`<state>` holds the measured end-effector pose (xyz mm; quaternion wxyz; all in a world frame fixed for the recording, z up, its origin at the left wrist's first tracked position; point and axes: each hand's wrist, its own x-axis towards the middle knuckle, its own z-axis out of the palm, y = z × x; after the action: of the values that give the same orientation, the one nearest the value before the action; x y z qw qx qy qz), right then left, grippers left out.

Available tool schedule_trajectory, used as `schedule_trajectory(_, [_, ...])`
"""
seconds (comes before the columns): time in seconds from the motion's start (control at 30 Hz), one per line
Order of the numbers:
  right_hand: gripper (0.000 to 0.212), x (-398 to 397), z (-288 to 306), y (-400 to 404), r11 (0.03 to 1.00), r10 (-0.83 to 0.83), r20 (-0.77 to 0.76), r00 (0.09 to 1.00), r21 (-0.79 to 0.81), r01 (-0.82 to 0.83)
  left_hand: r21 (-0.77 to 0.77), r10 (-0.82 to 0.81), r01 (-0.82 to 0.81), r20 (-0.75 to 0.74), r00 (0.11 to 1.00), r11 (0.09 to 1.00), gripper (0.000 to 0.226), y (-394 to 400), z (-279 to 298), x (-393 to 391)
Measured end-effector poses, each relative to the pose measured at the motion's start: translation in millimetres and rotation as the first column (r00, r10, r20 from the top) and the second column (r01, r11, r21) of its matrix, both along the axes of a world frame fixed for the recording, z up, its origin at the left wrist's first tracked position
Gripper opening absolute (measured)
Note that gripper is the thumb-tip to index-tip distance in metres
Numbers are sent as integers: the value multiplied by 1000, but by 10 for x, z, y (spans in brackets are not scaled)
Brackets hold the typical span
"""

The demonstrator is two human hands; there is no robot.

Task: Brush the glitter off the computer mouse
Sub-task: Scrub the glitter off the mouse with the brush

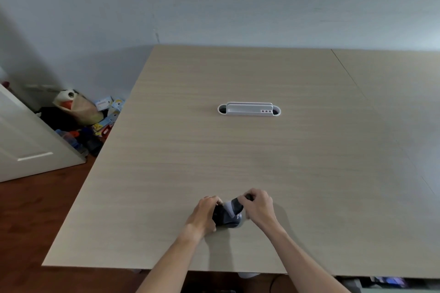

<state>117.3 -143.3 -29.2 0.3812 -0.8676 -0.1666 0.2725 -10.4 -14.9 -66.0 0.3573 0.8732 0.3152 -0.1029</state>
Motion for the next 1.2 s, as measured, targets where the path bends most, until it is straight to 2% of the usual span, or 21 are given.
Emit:
schedule_trajectory(0.1, [13, -32, -19, -2, 1000, 8, 113, 994, -17, -7, -6, 31, -31, 14, 999, 1000, 55, -4, 28, -16])
schedule_trajectory(0.2, [14, -61, 16, -20, 999, -33, 183, 983, 39, 27, -1, 62, -62, 31, 998, 998, 54, -11, 33, -38])
schedule_trajectory(0.33, [11, -238, 8, 42, 992, 79, 133, 988, 88, -92, -25, 137, -136, 36, 990, 990, 77, -10, -2, -91])
schedule_trajectory(0.4, [10, -329, -60, 84, 984, 149, 107, 983, 84, -158, -39, 156, -155, 20, 988, 987, 80, -19, 13, -101])
schedule_trajectory(0.5, [12, -362, -82, 143, 988, 128, 139, 982, 68, -139, -23, 158, -157, 19, 987, 987, 62, -21, 46, -114])
schedule_trajectory(0.67, [14, -292, 19, 182, 996, 4, 173, 985, 87, -19, 12, 120, -120, 55, 991, 993, 50, -24, 41, -116])
schedule_trajectory(0.77, [12, -247, 3, 178, 995, 78, 156, 985, 56, -88, 19, 100, -101, 48, 994, 995, 36, -13, 43, -107])
schedule_trajectory(0.83, [10, -181, -36, 124, 995, 93, 159, 983, 18, -97, 18, 108, -109, 45, 993, 994, 40, -3, 45, -101])
schedule_trajectory(0.97, [11, 0, -37, -72, 999, -37, 172, 984, -25, 42, 17, 146, -147, 62, 987, 989, 39, -23, 60, -105])
schedule_trajectory(1.07, [12, 58, 30, -167, 994, -110, 180, 978, 19, 108, 18, 177, -179, 74, 981, 984, 38, -45, 67, -113])
schedule_trajectory(1.2, [11, -42, 33, -159, 995, -50, 106, 993, 89, 40, -16, 196, -195, 72, 978, 981, 39, -57, 98, -117])
